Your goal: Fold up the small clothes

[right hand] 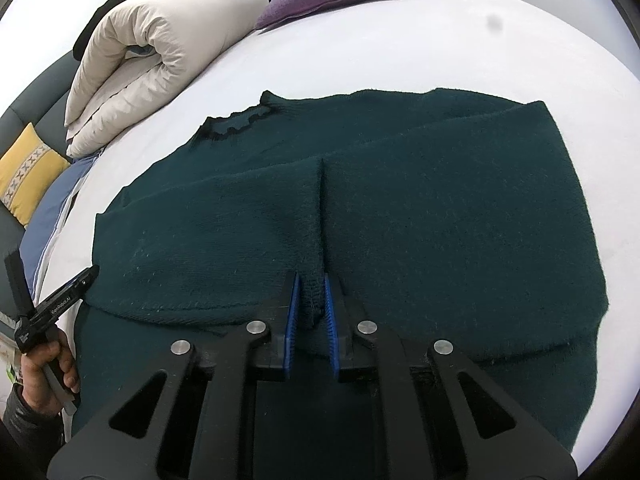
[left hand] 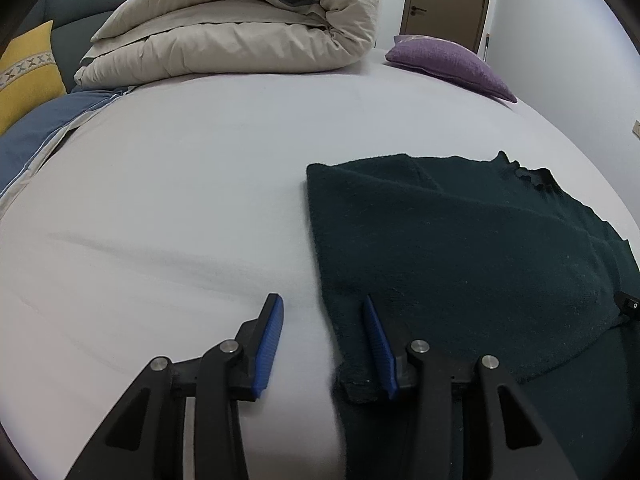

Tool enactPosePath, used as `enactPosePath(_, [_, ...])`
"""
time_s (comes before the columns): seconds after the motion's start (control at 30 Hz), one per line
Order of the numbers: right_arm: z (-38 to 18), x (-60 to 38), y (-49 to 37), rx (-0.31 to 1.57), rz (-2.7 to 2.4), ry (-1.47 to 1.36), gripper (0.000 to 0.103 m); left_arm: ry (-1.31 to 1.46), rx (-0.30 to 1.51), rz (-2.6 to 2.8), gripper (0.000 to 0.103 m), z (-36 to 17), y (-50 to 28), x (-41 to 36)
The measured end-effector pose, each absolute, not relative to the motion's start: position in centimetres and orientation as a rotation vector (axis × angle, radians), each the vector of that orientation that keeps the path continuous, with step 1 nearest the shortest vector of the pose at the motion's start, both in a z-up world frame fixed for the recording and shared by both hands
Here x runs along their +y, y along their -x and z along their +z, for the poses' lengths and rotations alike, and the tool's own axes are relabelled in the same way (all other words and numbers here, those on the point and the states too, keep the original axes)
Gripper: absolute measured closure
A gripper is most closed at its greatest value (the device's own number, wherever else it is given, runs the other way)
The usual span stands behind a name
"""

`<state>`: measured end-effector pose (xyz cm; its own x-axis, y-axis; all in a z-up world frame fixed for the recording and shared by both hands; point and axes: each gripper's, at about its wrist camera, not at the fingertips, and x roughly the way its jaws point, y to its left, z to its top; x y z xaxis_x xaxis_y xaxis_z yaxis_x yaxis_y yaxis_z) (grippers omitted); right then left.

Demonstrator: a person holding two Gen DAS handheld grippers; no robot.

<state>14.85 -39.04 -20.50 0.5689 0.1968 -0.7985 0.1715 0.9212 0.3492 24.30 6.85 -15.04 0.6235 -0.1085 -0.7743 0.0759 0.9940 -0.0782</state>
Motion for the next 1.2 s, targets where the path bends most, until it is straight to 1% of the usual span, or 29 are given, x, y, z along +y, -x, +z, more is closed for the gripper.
enactPosePath(0.07, [-20.0, -39.5, -14.4, 0.972, 0.022, -0.476, 0.093, 0.049, 0.886, -0.112, 0.054, -14.3, -23.9, 7.0])
enactPosePath(0.1, [-19.3, -39.9, -13.5, 0.968, -0.002, -0.503, 0.087, 0.057, 0.877, -0.111, 0.055, -13.7, -23.4, 7.3])
enactPosePath(0.2, [-17.2, -41.2, -10.3, 0.921, -0.057, -0.515, 0.084, 0.067, 0.838, -0.108, 0.055, -11.6, -20.1, 8.3])
enactPosePath(0.27, [-16.1, -41.9, -7.6, 0.894, -0.062, -0.539, 0.077, 0.072, 0.824, -0.118, 0.055, -10.3, -17.5, 9.0])
enactPosePath(0.3, [-15.5, -42.2, -5.9, 0.877, -0.062, -0.554, 0.069, 0.076, 0.823, -0.122, 0.052, -9.9, -16.6, 9.3])
enactPosePath(0.33, [-15.0, -42.3, -4.3, 0.866, -0.064, -0.564, 0.058, 0.085, 0.827, -0.129, 0.046, -9.6, -15.3, 9.7])
enactPosePath(0.37, [-14.5, -42.3, -2.6, 0.854, -0.065, -0.567, 0.053, 0.102, 0.839, -0.140, 0.043, -9.3, -13.8, 10.3])
enactPosePath(0.4, [-14.0, -42.1, -0.7, 0.835, -0.057, -0.564, 0.044, 0.118, 0.851, -0.155, 0.037, -9.1, -12.5, 10.7])
enactPosePath(0.43, [-13.5, -41.9, 1.1, 0.820, -0.041, -0.557, 0.036, 0.135, 0.866, -0.178, 0.032, -9.1, -10.9, 11.1])
enactPosePath(0.5, [-13.0, -41.2, 4.6, 0.818, 0.007, -0.537, 0.032, 0.168, 0.903, -0.226, 0.031, -9.3, -7.8, 11.8])
enactPosePath(0.6, [-13.4, -40.5, 8.7, 0.847, 0.061, -0.527, 0.032, 0.241, 0.984, -0.282, 0.032, -10.6, -3.6, 13.2])
enactPosePath(0.67, [-14.0, -40.1, 10.8, 0.873, 0.083, -0.523, 0.032, 0.279, 1.056, -0.331, 0.036, -11.9, -1.0, 13.5])
enactPosePath(0.7, [-14.4, -39.9, 11.8, 0.886, 0.096, -0.523, 0.032, 0.283, 1.076, -0.349, 0.040, -12.2, 0.1, 13.5])
enactPosePath(0.8, [-15.3, -40.3, 13.9, 0.915, 0.121, -0.557, 0.032, 0.286, 1.108, -0.374, 0.041, -12.7, 3.0, 13.5])
enactPosePath(0.87, [-15.8, -40.8, 15.2, 0.917, 0.128, -0.593, 0.034, 0.313, 1.129, -0.403, 0.041, -12.9, 3.6, 13.6])
enactPosePath(0.93, [-16.2, -41.6, 16.4, 0.913, 0.130, -0.637, 0.035, 0.327, 1.152, -0.423, 0.046, -13.2, 4.0, 13.4])
enactPosePath(1.0, [-16.5, -42.6, 17.7, 0.911, 0.127, -0.678, 0.036, 0.345, 1.180, -0.465, 0.049, -13.6, 4.2, 13.1])
enactPosePath(1.13, [-17.2, -44.2, 19.6, 0.920, 0.122, -0.718, 0.038, 0.415, 1.216, -0.518, 0.050, -14.4, 4.0, 13.4])
enactPosePath(1.2, [-17.6, -45.2, 20.6, 0.923, 0.117, -0.753, 0.039, 0.466, 1.228, -0.538, 0.052, -14.6, 3.7, 13.9])
